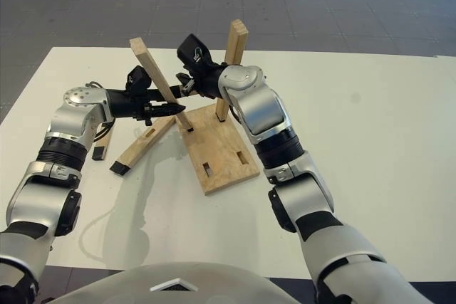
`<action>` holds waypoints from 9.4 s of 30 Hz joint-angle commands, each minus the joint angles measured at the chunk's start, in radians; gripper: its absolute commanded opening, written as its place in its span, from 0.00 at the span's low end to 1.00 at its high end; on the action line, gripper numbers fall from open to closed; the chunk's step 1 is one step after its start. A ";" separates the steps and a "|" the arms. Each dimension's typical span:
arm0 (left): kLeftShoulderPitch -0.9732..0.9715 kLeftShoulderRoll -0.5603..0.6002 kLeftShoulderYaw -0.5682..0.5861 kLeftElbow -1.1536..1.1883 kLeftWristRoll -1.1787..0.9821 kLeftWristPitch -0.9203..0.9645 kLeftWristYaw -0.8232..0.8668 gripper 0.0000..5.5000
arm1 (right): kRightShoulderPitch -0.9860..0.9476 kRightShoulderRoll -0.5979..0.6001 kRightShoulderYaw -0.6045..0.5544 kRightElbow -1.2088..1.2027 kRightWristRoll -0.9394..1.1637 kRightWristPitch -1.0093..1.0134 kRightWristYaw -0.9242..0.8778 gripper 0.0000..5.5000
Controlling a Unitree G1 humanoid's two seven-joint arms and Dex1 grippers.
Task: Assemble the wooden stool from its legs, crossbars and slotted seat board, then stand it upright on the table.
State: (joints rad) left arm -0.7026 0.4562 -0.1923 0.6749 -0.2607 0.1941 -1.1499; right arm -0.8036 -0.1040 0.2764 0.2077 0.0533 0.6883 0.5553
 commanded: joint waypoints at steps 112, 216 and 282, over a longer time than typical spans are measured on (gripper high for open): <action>0.286 -0.075 -0.101 -0.317 0.345 0.234 0.554 0.68 | 0.513 -0.297 -0.239 -0.089 0.129 -0.237 0.051 0.25; -0.115 -0.250 0.135 -0.192 -0.058 0.570 0.613 0.58 | 0.663 -0.205 -0.160 -0.306 0.089 -0.102 -0.115 0.25; 0.423 -0.004 -0.176 -0.670 0.168 0.420 0.402 0.58 | 0.133 -0.145 -0.291 -0.016 0.248 -0.043 -0.200 0.25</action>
State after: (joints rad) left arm -0.3079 0.4509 -0.3468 -0.0151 -0.1149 0.5816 -0.7561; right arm -0.7868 -0.2695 -0.0198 0.1804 0.2797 0.5008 0.3625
